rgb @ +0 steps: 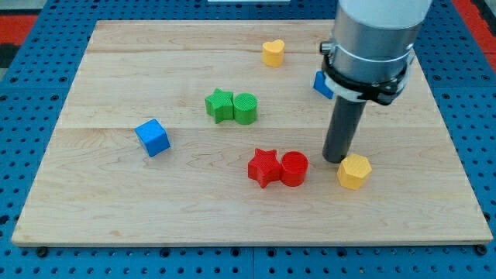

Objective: Move the yellow hexagon close to red cube

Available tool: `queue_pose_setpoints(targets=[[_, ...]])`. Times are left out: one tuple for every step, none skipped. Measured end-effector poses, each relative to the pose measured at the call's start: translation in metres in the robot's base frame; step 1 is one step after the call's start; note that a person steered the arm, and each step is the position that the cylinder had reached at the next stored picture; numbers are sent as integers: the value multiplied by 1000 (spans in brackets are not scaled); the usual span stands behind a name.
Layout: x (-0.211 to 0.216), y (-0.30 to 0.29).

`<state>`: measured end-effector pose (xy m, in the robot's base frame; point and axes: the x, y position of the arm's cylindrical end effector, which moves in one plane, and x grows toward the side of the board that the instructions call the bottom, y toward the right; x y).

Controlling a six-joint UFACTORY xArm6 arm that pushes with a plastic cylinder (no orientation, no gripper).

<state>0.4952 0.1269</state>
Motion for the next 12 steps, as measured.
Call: queue_pose_setpoints(targets=[[-7,54],[3,98],[41,90],[50,51],[50,23],[50,22],[41,46],[24,46],[21,31],[21,6],[21,-16],[21,-10]])
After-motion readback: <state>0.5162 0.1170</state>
